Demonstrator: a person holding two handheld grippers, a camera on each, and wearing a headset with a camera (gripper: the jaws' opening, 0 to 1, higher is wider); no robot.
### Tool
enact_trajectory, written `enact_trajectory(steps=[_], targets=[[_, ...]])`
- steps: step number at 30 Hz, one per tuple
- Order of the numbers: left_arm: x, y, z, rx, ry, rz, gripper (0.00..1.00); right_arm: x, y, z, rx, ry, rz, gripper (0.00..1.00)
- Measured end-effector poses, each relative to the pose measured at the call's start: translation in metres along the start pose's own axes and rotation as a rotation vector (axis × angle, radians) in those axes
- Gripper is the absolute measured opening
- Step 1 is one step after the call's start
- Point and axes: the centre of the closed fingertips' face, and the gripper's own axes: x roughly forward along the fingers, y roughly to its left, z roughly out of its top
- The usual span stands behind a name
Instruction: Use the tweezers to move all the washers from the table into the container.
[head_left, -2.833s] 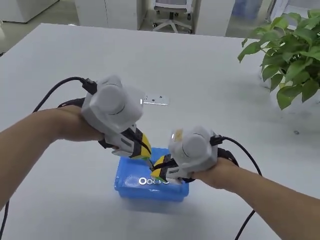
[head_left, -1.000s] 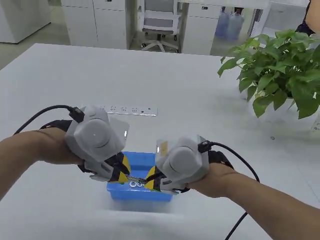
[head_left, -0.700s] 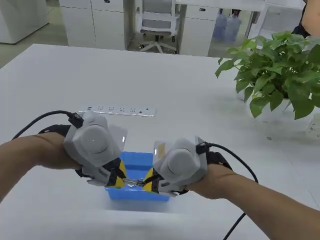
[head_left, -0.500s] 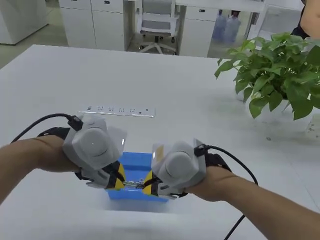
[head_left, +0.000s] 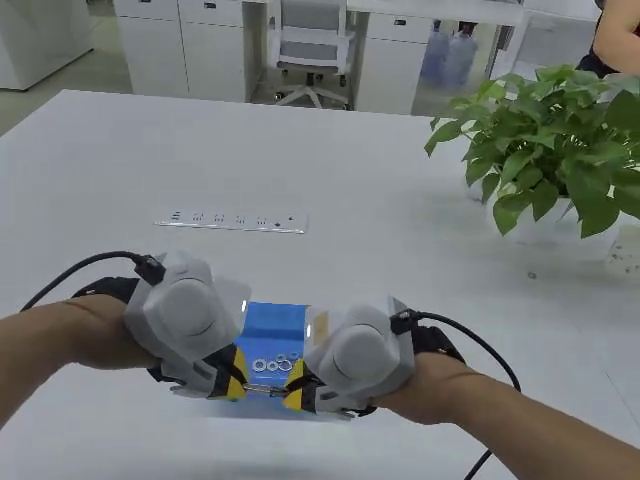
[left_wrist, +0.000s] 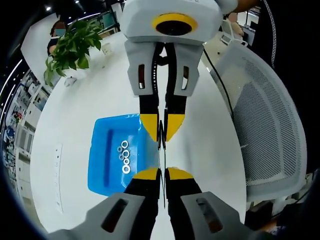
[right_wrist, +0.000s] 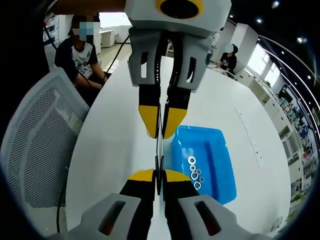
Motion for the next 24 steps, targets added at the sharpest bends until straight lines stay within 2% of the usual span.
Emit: enact_trajectory(steps=[13, 24], targets=[[0.021, -0.025, -0.011, 0.001, 0.028, -0.039, 0.07, 0.015, 0.028, -0.009, 0.046, -0.021, 0.046, 0.07], [0.039, -0.030, -0.015, 0.004, 0.021, -0.037, 0.07, 0.022, 0.035, -0.023, 0.063, -0.006, 0.054, 0.07]])
